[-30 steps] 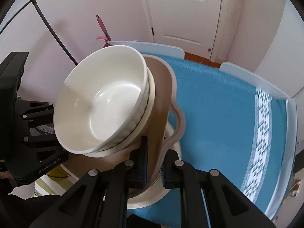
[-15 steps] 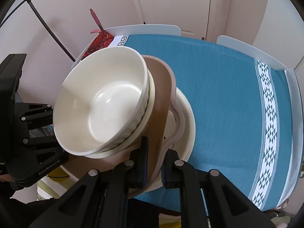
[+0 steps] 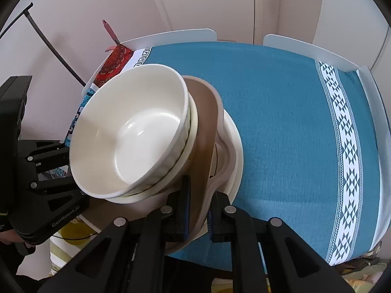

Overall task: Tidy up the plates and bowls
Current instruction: 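Carry the dish with bowls onto the plate stack and open both grippers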

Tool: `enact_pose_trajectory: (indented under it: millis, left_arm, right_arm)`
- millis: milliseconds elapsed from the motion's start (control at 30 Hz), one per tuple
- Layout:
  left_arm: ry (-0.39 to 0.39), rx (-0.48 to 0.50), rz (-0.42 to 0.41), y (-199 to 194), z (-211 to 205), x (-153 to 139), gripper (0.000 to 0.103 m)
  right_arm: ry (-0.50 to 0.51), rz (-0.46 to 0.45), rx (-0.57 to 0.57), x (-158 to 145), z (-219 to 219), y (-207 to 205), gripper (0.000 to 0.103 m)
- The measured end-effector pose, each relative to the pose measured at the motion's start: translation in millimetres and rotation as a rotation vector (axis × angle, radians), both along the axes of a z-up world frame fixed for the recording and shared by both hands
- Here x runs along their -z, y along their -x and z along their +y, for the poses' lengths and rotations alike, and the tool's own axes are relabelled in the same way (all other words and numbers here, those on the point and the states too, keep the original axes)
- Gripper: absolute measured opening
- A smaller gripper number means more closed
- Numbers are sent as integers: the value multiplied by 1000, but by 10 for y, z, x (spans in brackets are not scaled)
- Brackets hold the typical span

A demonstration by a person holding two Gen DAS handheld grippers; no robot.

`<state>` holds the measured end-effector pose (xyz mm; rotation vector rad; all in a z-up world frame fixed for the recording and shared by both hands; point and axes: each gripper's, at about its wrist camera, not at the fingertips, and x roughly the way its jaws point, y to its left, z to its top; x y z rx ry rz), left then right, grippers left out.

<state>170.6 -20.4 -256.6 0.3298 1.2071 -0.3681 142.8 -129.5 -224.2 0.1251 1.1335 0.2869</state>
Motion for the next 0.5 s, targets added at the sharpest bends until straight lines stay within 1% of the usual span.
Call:
enact_pose_trajectory:
  millis: [200, 300, 400, 433, 500]
  left_arm:
    - [2, -9, -19, -5, 0, 10, 10]
    - [8, -20, -20, -12, 11, 16, 10]
    - [1, -20, 7, -40, 5, 33, 14]
    - [-2, -19, 23, -64, 7, 40, 17]
    - [-4, -11, 51, -102, 1, 44, 17]
  right_arm:
    - [-3, -12, 5, -6, 13, -17, 10]
    - [-8, -1, 8, 2, 8, -29, 10]
    - [-3, 35, 9, -4, 14, -71, 10]
    - [-1, 51, 5, -4, 16, -93, 10]
    - [3, 85, -10, 3, 23, -131, 11]
